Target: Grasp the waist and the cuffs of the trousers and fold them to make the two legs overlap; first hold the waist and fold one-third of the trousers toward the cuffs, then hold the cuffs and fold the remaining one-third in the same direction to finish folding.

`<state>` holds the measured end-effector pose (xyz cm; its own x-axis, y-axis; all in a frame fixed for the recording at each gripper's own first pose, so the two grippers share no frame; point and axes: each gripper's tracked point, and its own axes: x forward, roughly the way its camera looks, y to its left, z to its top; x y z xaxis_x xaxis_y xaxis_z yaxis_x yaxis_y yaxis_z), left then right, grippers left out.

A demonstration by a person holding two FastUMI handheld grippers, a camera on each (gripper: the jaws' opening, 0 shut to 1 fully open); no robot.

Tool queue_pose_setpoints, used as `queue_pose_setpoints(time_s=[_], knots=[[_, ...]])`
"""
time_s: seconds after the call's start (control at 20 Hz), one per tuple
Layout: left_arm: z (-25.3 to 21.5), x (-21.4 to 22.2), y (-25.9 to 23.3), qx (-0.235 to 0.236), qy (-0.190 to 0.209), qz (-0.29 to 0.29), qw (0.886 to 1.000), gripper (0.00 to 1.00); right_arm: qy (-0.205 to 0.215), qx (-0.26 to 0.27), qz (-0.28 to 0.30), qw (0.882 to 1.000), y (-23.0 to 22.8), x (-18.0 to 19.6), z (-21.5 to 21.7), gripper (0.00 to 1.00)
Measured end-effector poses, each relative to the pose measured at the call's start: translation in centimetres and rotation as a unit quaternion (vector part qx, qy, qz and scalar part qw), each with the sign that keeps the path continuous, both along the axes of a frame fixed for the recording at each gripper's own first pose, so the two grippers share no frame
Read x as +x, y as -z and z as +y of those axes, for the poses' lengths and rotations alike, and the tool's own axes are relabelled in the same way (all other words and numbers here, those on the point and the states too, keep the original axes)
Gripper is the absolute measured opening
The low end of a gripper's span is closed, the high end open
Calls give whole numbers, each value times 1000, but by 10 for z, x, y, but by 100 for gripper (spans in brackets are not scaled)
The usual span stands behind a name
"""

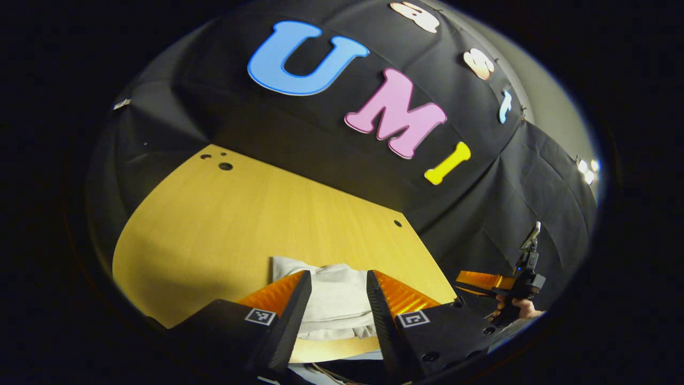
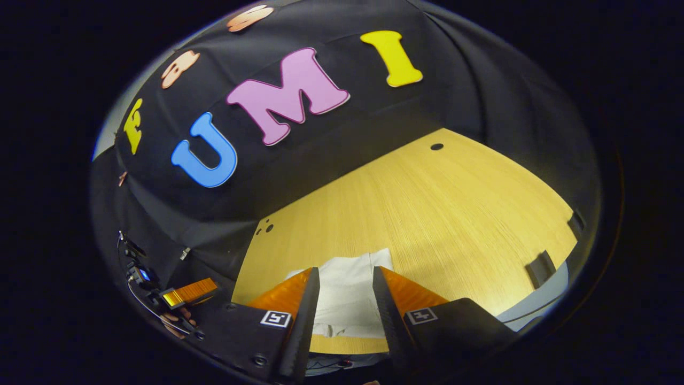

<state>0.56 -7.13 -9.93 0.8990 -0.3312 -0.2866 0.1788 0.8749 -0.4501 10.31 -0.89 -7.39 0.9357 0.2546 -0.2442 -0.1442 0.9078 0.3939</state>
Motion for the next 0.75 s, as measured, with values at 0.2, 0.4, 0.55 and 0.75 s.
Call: queue_pose_setpoints(time_s=[0.2,0.4,0.55,0.75], knots=[[16,-20,19,-15,-46,13,999,68,-51,-20,-35,998,-20,1,40,68],[14,-37,26,-36,-84,25,995,68,-104,-64,-23,992,-11,-1,69,72],[8,-43,30,-40,-96,25,994,68,-131,-79,9,988,3,2,80,72],[7,-50,35,-36,-101,31,994,68,-128,-64,20,989,3,11,83,72]])
